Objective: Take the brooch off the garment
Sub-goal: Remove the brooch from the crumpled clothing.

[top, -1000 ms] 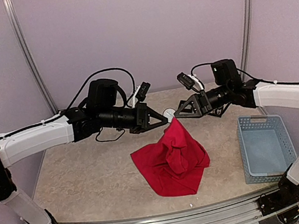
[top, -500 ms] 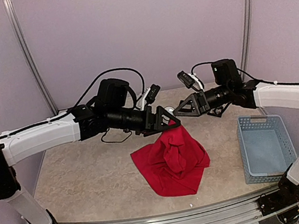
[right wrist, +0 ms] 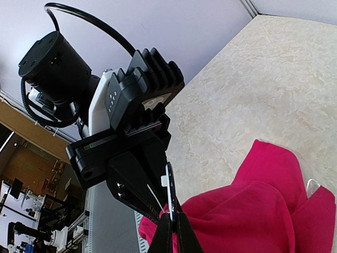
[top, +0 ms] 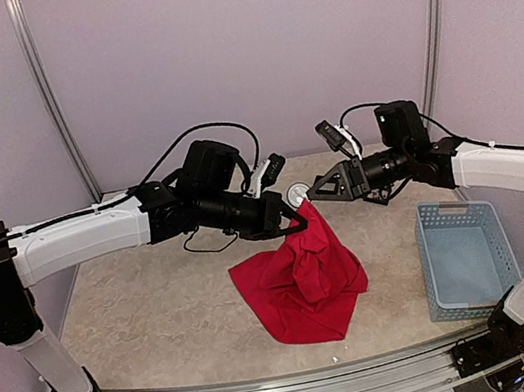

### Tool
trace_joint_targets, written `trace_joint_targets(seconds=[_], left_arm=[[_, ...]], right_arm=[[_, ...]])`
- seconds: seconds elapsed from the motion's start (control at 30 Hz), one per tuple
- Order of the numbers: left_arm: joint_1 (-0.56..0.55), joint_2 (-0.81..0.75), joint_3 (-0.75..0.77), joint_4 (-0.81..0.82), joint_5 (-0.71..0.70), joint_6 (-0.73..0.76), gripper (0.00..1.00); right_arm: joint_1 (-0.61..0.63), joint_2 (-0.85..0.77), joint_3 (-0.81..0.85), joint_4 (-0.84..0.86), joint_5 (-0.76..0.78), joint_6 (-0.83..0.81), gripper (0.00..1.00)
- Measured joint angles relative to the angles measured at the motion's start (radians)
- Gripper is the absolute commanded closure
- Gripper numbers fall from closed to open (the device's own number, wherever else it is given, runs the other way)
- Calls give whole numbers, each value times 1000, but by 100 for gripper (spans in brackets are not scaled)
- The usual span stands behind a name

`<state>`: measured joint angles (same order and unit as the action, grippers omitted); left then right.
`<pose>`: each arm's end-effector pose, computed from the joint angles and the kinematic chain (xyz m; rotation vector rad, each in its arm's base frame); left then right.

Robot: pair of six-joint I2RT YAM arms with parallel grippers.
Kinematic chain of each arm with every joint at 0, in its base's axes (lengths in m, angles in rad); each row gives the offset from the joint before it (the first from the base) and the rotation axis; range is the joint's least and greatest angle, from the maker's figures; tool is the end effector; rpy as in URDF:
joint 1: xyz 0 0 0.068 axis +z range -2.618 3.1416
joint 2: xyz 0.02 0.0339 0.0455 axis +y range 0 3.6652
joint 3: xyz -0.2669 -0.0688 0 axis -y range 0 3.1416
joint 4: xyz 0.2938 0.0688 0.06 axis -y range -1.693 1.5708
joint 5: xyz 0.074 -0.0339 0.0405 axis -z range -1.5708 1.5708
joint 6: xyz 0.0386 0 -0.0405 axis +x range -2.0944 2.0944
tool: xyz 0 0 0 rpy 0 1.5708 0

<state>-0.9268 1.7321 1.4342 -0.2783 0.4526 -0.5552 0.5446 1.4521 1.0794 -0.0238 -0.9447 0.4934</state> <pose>0.2582 -0.3720 0.2888 0.7325 2.2855 -1.2771 0.3028 0.2200 0.2901 -0.7414 2.0102 1.5695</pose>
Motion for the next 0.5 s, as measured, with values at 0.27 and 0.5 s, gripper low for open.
trace_joint_targets(seconds=[0.27, 0.5], left_arm=[[5, -39, -37, 9, -55, -24, 100], [47, -107, -119, 23, -98, -72, 100]], right_arm=[[0, -19, 0, -86, 42, -77, 100], [0, -20, 0, -142, 71, -125, 100]])
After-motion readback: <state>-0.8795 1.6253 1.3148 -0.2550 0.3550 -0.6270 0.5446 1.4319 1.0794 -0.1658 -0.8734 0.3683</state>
